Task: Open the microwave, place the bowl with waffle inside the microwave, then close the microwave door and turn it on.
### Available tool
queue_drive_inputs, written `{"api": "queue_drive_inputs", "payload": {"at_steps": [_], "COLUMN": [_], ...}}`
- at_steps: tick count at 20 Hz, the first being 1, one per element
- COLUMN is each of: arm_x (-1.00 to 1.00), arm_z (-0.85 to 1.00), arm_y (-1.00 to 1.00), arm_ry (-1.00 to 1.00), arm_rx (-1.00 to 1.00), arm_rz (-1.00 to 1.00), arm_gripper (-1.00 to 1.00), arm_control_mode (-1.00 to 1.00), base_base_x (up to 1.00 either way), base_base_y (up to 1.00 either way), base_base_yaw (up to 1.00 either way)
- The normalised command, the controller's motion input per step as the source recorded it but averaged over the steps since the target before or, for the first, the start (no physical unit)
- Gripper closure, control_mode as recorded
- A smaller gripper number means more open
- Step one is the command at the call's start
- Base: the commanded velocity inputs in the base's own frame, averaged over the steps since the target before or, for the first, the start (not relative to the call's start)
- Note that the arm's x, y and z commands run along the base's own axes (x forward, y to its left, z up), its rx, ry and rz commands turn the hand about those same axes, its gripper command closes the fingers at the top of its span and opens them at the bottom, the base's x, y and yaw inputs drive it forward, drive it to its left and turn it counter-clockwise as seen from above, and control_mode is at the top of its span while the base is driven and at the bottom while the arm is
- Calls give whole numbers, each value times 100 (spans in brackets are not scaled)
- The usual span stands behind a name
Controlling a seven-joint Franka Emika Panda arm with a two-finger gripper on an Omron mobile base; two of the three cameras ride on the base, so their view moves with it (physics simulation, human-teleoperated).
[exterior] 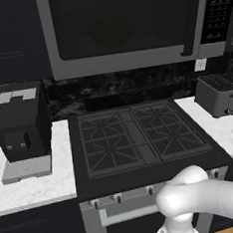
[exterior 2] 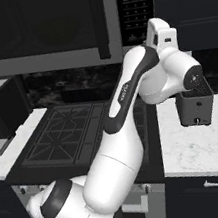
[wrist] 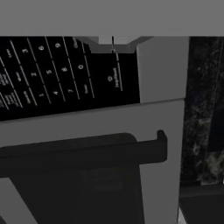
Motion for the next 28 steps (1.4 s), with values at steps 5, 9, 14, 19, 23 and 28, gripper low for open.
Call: {"api": "queue_drive_inputs", "payload": {"at_steps": [5,9,14,19,23,28], "arm_x": [34,36,33,36,41,39], "arm_z": [0,0,0,0,-5,-13], "arm_y": [0,-1,-3,-6,-11,-11], "arm_ry": [0,0,-1,-1,-1,-2], "arm_rx": [0,0,0,0,0,0], "arm_rz": [0,0,0,0,0,0], "arm_gripper": [100,100,100,100,100,100], "arm_control_mode": [-100,-100,-100,-100,-100,-100], "base_base_x": [0,0,0,0,0,0], "base_base_y": [0,0,0,0,0,0], "base_base_yaw": [0,0,0,0,0,0]}}
